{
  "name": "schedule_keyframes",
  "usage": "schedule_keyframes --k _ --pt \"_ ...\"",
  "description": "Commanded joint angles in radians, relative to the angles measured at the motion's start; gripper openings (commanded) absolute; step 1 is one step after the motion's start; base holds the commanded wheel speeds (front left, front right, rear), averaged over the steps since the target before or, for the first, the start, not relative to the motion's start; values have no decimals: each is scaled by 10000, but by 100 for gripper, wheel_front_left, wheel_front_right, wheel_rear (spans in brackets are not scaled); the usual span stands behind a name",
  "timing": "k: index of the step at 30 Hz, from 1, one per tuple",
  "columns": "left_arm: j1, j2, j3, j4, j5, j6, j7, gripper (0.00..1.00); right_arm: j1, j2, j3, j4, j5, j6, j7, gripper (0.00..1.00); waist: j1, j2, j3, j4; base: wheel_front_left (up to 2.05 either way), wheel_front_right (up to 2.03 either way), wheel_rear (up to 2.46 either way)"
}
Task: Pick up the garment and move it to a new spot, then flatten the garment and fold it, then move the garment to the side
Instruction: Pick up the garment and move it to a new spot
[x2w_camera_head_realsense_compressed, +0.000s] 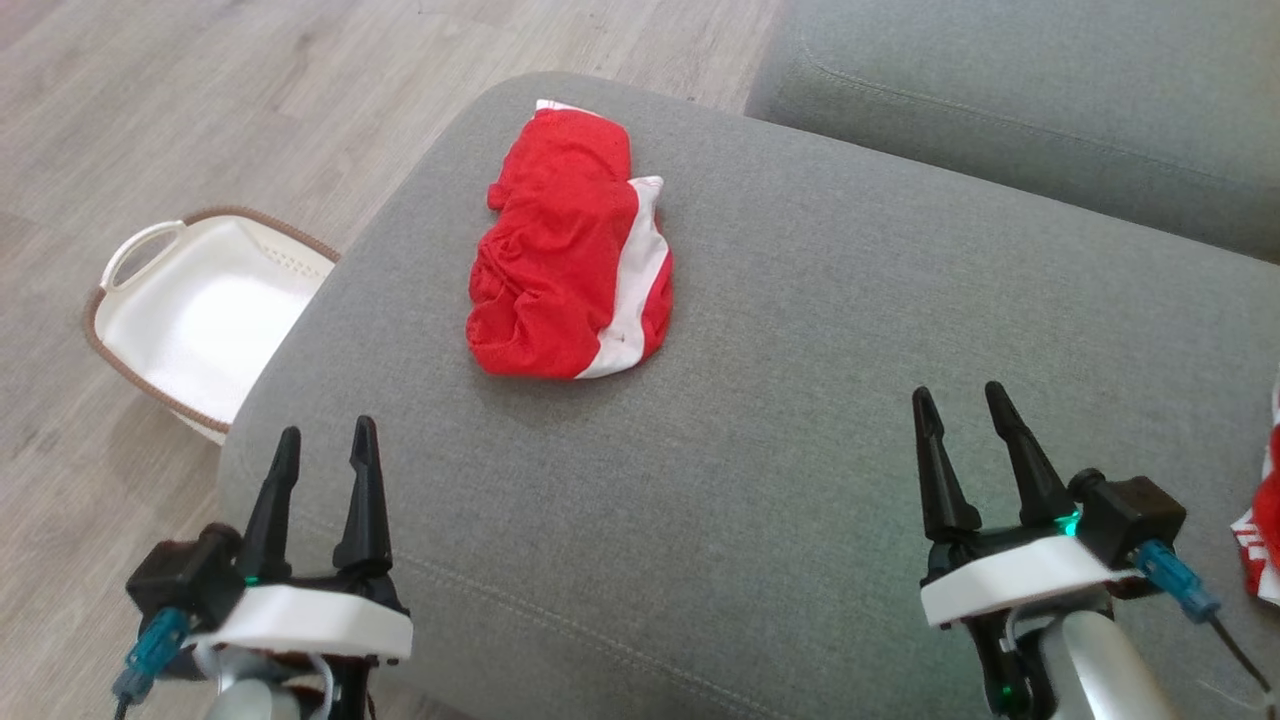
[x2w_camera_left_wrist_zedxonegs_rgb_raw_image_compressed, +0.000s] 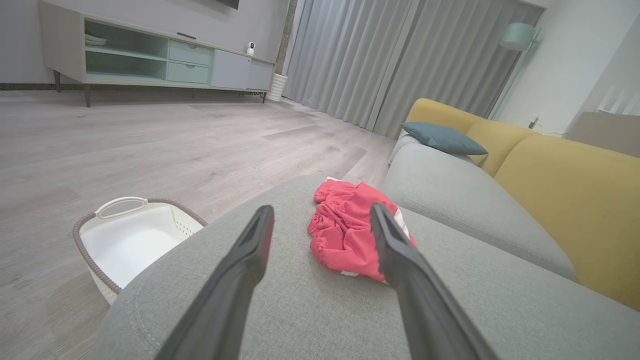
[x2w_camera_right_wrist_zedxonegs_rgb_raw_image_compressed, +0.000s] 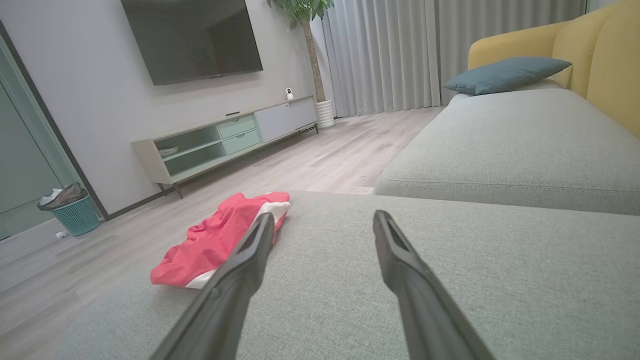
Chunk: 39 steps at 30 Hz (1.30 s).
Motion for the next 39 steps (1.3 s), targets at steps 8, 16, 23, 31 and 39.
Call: schedule_keyframes --k 8,16,23,31,39 --pt "-538 77 598 -423 57 -48 -53 100 -272 -32 213 -292 -20 -7 -109 100 0 -1 283 -139 0 0 0" --pt "-1560 78 834 110 462 -338 -53 100 -698 -32 -516 -560 -781 -7 -108 100 0 -1 1282 -428 0 0 0" --pt "-3867 809 299 2356 706 -766 466 100 -1238 -32 -1838 -1984 -2015 -7 595 100 0 -1 2608 -584 0 0 0" --pt "-6615 1493 -986 5174 224 -939 2190 100 -1494 -204 -2775 -4012 -2571 -7 1614 100 0 -1 3825 -819 0 0 0" --pt "-8636 2007 -2031 7581 -793 -945 2803 100 -1443 -349 -2547 -4886 -2614 -7 2089 100 0 -1 4523 -1236 0 0 0"
